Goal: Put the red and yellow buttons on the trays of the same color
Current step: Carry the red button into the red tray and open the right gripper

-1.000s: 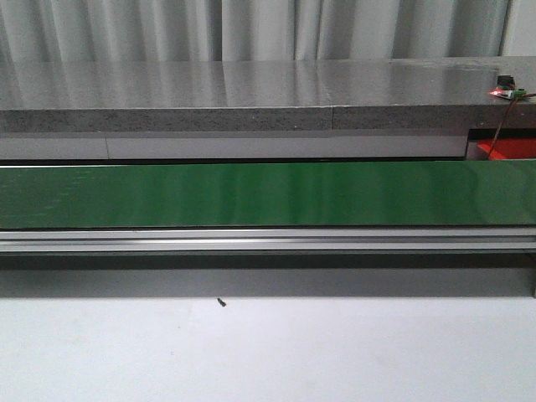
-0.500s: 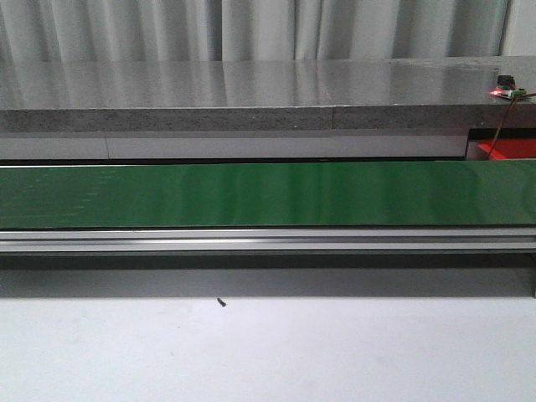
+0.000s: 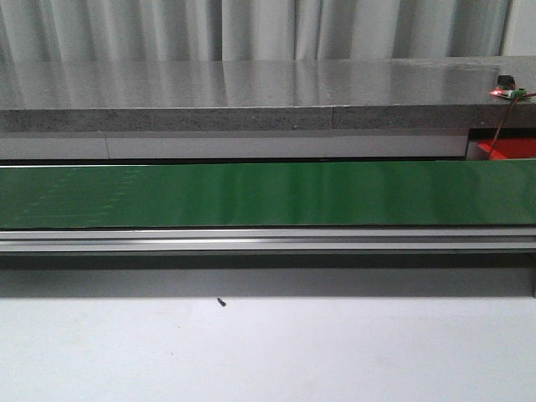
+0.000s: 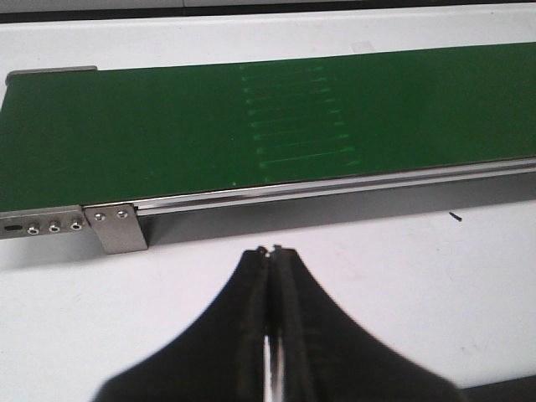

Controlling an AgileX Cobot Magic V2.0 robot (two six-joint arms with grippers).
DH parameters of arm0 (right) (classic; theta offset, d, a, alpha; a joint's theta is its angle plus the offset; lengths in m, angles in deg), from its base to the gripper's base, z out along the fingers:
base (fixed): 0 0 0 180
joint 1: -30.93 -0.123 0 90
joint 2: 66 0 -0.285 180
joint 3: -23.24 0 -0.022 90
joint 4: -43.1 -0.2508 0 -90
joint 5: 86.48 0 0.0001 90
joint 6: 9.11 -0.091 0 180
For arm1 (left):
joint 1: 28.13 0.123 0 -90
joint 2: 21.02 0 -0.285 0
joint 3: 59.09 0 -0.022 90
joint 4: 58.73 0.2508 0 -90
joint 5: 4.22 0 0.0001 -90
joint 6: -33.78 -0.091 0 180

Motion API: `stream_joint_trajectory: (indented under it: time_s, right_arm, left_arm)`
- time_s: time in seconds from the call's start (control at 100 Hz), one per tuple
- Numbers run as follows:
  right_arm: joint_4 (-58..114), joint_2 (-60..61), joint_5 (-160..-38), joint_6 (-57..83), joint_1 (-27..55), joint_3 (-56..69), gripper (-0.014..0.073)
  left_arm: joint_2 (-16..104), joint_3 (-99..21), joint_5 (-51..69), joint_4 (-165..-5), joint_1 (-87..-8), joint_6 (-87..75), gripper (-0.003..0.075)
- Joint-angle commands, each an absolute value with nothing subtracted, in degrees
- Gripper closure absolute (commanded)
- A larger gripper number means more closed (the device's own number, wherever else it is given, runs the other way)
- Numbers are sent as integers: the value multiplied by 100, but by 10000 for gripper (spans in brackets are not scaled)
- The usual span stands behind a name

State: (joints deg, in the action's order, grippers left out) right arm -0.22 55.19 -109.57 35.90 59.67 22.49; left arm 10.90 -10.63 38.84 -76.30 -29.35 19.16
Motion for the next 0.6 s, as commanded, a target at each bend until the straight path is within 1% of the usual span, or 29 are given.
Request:
stream_joint_trajectory:
  time_s: [0.0,0.1,0.15,0.22,0.27,0.34,0.39,0.59]
  right_arm:
    - [-165,5305,-10804,3625,6004,2442,515]
    - [-101,5374,-10822,3625,6004,2442,510]
    - [-70,5408,-10840,3625,6004,2442,483]
    - [-59,5435,-10849,3625,6004,2442,394]
    - [-59,5440,-10856,3625,6004,2442,286]
    - [-59,5440,-10837,3625,6004,2442,161]
    - [-59,5425,-10832,3625,6004,2442,114]
    - [75,5237,-10826,3625,6004,2442,126]
  left_arm:
    - [1120,-1220,3491,-7778,-2986,1939,740]
    - [1120,-1220,3491,-7778,-2986,1939,740]
    - [1120,-1220,3491,-7778,-2986,1939,740]
    - [1120,-1220,3491,-7778,-2986,1939,740]
    - [1120,-1220,3491,-7778,-2986,1939,740]
    - [1120,-1220,3491,-7778,-2986,1939,740]
    - [1120,-1220,3491,-7778,-2986,1939,740]
    - [1120,-1220,3491,-7778,-2986,1939,740]
